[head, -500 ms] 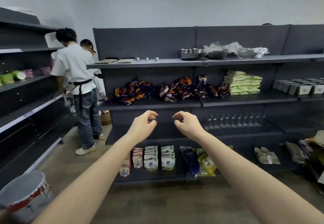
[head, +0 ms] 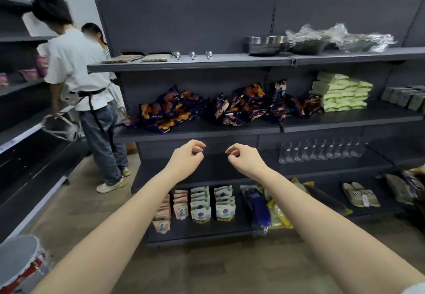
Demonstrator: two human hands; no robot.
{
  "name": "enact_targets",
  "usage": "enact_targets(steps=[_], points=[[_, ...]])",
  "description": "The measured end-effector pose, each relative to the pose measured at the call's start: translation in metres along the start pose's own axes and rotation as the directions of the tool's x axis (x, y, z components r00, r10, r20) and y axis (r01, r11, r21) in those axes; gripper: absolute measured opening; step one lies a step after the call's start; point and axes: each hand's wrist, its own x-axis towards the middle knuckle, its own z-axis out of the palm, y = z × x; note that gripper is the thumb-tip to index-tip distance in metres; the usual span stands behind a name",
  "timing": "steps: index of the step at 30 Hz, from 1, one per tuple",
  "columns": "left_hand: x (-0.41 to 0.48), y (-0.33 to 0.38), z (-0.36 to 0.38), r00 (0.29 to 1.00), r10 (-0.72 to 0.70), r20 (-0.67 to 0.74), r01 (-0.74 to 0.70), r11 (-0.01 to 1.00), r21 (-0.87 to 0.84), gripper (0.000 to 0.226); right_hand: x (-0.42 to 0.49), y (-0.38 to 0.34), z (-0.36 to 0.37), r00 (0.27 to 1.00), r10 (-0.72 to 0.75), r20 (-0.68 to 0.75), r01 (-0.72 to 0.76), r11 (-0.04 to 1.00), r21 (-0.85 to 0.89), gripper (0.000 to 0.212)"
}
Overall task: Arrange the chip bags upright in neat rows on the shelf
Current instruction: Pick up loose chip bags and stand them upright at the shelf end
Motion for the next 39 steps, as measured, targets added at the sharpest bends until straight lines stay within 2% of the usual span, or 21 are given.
enact_targets(steps=[8, 14, 22, 25, 29, 35, 39], points=[[0.134, -0.053, -0.039, 0.999, 0.038, 0.029, -0.039, 0.998, 0.05, 0.025, 0.133, -0.009, 0.034, 0.999, 0.035, -0.019, -0.034, 0.998, 0.044, 0.02], [0.215, -0.092, -0.016, 0.994, 0.023, 0.11, -0.026, 0.999, 0.032, 0.025, 0.214, 0.022, 0.048, 0.997, 0.073, 0.001, -0.073, 0.997, 0.013, 0.02], [0.341, -0.107, 0.012, 0.995, 0.018, 0.103, -0.023, 0.999, 0.049, 0.025, 0.338, 0.066, 0.024, 0.998, 0.046, -0.035, -0.046, 0.999, -0.006, 0.024], [0.389, -0.101, 0.016, 0.996, 0.027, 0.084, -0.03, 0.999, 0.028, 0.027, 0.386, 0.074, 0.015, 1.0, 0.018, -0.009, -0.019, 0.998, -0.059, 0.027], [0.433, -0.1, 0.02, 0.996, 0.063, 0.059, -0.063, 0.998, 0.0, 0.032, 0.437, 0.074, 0.015, 0.999, -0.021, -0.039, 0.019, 0.998, -0.062, 0.029], [0.464, -0.135, 0.022, 0.996, -0.001, 0.085, 0.005, 0.999, -0.051, 0.028, 0.485, 0.07, 0.057, 0.995, -0.097, 0.02, 0.097, 0.994, -0.042, 0.027], [0.478, -0.157, 0.003, 0.999, -0.035, 0.032, 0.037, 0.997, -0.063, 0.025, 0.51, 0.061, 0.082, 0.994, -0.107, 0.007, 0.107, 0.994, 0.003, 0.025]])
